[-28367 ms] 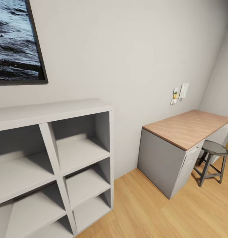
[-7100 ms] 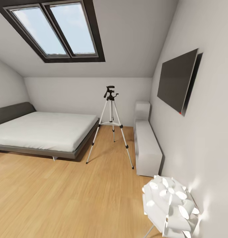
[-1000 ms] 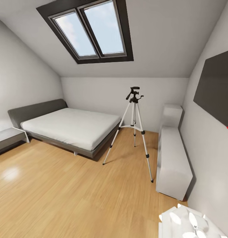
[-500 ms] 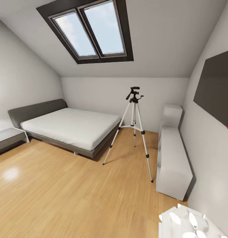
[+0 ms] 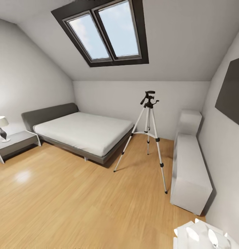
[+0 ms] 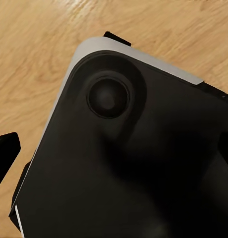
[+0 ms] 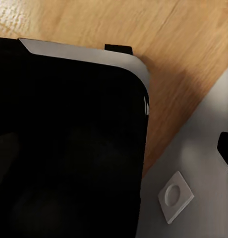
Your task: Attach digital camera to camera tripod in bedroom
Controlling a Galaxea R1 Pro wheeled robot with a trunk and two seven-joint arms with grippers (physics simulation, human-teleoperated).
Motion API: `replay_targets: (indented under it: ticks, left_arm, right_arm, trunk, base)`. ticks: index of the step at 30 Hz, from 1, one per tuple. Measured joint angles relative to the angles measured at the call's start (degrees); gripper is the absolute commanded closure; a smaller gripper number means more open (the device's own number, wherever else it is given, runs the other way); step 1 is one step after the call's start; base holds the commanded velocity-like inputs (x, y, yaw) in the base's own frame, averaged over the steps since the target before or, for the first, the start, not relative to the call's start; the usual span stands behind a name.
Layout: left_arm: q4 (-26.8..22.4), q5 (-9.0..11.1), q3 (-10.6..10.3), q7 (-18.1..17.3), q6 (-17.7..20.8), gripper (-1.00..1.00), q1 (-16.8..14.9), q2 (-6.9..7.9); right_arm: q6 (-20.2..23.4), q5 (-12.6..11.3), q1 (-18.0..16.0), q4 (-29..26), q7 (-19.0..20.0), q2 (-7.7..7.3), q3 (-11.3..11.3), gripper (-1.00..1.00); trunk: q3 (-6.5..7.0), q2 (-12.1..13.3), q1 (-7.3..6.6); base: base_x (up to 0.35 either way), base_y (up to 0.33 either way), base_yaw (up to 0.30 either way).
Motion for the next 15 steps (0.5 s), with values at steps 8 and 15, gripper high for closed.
replay_targets:
  ticks: [8, 15]
  left_arm:
    - [0.0, 0.0, 0.0, 0.0, 0.0, -1.00, 0.0, 0.00]
    - [0.0, 0.0, 0.0, 0.0, 0.0, -1.00, 0.0, 0.00]
  right_arm:
    - [-0.3, 0.0, 0.0, 0.0, 0.1, -0.01, 0.0, -1.00]
    - [-0.3, 0.1, 0.0, 0.0, 0.1, -0.01, 0.1, -1.00]
  trunk:
    - [0.00, 0.0, 0.00]
    - [0.00, 0.0, 0.00]
  base:
    - [0.000, 0.000, 0.043]
    - [0.000, 0.000, 0.006]
